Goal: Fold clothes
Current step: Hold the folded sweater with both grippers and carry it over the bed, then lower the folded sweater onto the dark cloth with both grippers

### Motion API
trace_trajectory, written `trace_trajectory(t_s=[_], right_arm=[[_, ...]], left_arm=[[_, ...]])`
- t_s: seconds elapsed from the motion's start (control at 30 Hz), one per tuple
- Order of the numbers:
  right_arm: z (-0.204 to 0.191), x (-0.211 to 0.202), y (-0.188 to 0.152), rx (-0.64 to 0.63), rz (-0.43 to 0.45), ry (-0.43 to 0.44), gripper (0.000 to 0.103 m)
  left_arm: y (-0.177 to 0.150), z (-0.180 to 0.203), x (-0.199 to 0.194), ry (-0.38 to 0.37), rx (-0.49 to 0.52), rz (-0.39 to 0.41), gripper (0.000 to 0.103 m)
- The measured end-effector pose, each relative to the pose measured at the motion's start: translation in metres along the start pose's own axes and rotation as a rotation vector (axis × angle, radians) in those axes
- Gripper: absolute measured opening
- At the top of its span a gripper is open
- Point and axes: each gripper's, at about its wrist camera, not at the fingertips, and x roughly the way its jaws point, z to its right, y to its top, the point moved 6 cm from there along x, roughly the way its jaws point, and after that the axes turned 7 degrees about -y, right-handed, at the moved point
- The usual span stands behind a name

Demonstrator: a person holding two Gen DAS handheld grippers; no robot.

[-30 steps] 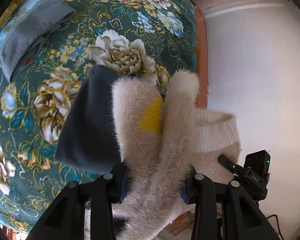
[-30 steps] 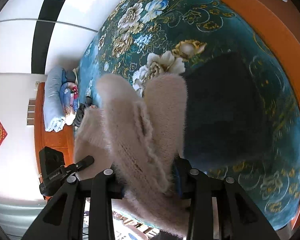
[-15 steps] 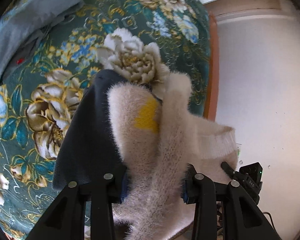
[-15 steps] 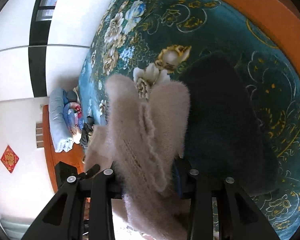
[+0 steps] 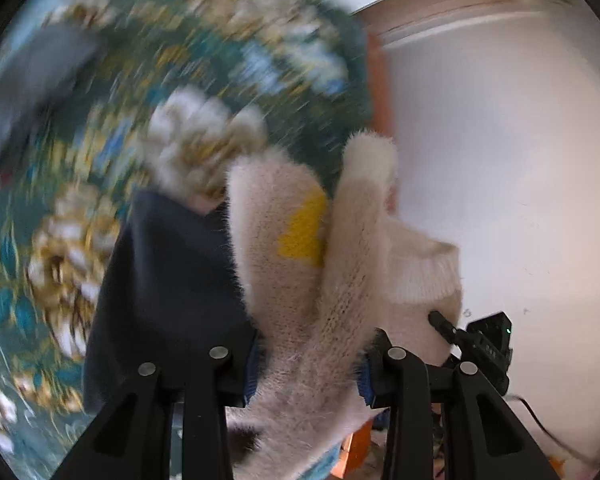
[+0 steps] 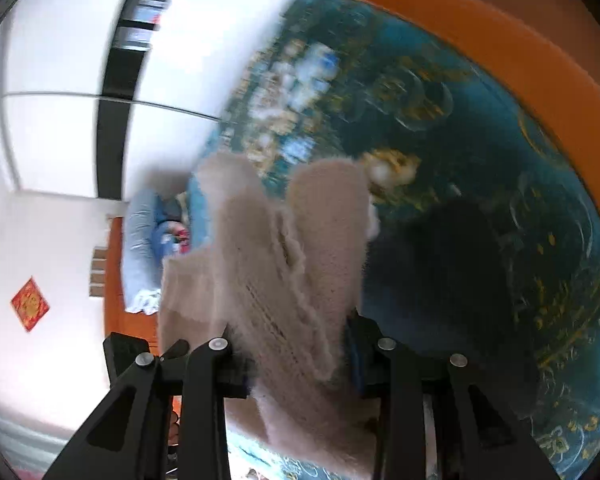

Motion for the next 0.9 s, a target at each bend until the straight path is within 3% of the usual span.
trace_trajectory(t_s=[0.1, 0.27, 0.37, 0.5, 0.63, 0.77, 0.9], right_arm=[[0.030, 0.016, -0.011, 0.049, -0.034, -0.045, 0.036], [0.056, 0.026, -0.019, 0.108, -0.047, -0.048, 0.039], [0.065, 0.031, -0.020, 0.136, -0.048, -0.056, 0.043], [0.069, 0.030, -0.019, 0.173, -0.048, -0.065, 0.045], [0.061, 0.020, -0.020, 0.143, -0.067, -0.110, 0.049], [0.060, -0.001, -0.020, 0.125, -0.060, -0.137, 0.049], [0.044, -0.030, -0.017, 0.043, 0.011, -0.205, 0.049]], left_arm=[[-0.008, -0.031, 0.017, 0.082, -0.047, -0.046, 0.040], [-0.010, -0.051, 0.018, 0.074, -0.111, -0.043, 0.044], [-0.005, -0.057, 0.025, 0.114, -0.132, -0.065, 0.047], [0.000, -0.053, 0.024, 0.111, -0.176, -0.071, 0.048], [0.006, -0.044, 0.009, 0.139, -0.185, -0.088, 0.057], [0.014, -0.037, -0.023, 0.142, -0.191, -0.025, 0.060], [0.020, -0.007, -0.053, 0.208, -0.080, 0.056, 0.065]])
